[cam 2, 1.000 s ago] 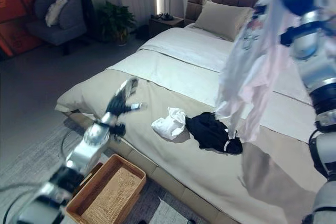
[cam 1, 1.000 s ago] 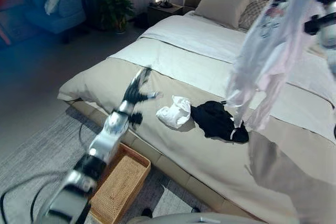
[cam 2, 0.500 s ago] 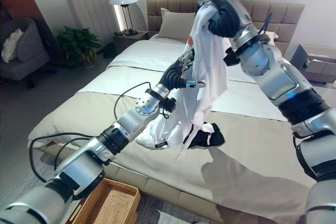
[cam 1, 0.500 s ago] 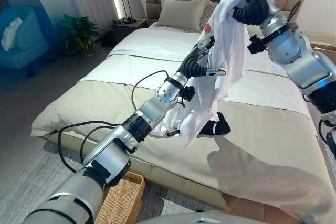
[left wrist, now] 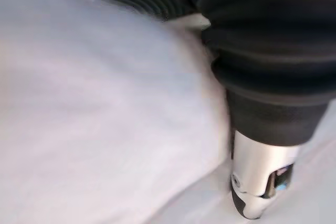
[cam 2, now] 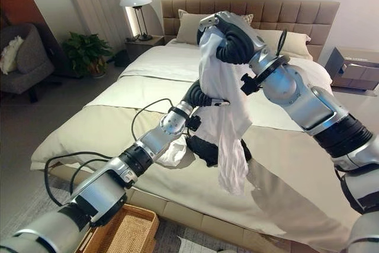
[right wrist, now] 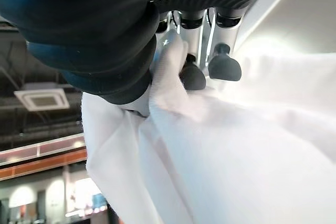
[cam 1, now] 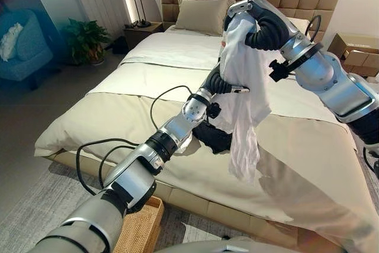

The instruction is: Pick up clothes into the bucket

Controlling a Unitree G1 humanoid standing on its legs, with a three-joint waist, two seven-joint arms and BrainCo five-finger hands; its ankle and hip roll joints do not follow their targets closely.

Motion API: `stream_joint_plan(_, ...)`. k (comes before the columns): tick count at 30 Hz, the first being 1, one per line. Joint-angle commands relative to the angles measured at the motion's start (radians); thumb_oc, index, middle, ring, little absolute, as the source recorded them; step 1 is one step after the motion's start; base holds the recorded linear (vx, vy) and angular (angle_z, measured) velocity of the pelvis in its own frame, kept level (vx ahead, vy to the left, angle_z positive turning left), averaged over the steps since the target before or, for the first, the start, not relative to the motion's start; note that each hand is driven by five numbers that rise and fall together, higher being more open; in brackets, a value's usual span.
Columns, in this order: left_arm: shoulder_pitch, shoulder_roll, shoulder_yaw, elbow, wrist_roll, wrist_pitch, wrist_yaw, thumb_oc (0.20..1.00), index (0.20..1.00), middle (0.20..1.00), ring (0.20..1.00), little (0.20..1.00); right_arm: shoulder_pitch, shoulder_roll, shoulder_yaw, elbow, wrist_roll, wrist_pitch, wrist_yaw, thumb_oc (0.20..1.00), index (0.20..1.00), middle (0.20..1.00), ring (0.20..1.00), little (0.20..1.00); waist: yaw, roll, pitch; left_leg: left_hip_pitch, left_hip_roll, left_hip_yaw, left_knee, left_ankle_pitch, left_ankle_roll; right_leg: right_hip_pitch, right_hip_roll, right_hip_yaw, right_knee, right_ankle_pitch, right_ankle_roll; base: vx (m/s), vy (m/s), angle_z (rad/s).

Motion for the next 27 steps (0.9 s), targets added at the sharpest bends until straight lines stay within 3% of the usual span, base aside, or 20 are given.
stream_joint_plan(1, -0.041, -0.023, -0.001, 0.082, 0.035, 0.007, 0.012, 1.0, 1.0, 1.0, 1.0, 1.0, -0.105, 0.021, -0.118, -0.044, 0.055, -0.086, -0.052, 0.2, 0.2, 0.2, 0.2, 0.2, 0.038, -0.07, -0.015, -0.053, -0.049, -0.044, 0.171, -0.144, 0.031, -0.044, -0.042, -0.04, 0.142, -0.063, 0.024, 0.0, 0.0, 0.0)
stream_joint_plan(14, -0.008, -0.059, 0.046, -0.001, -0.036, 0.018, 0.054, 1.0, 1.0, 1.0, 1.0, 1.0, -0.074, 0.074, -0.154, 0.054, 0.107, -0.046, -0.077, 0.2, 0.2, 0.2, 0.2, 0.2, 0.064, -0.092, -0.005, -0.072, -0.058, -0.074, 0.177, -0.136, 0.033, -0.044, -0.045, -0.065, 0.145, -0.062, 0.02, -0.01, 0.002, 0.07)
stream_joint_plan(27, -0.091, -0.13, 0.063, 0.078, -0.099, 0.046, 0.103, 1.0, 1.0, 1.0, 1.0, 1.0, -0.128, 0.093, -0.026, -0.087, 0.345, -0.058, 0.023, 0.2, 0.2, 0.2, 0.2, 0.2, 0.041, -0.1, -0.005, -0.061, -0.051, -0.063, 0.163, -0.129, 0.03, -0.053, -0.041, -0.056, 0.15, -0.058, 0.019, 0.0, 0.002, 0.03)
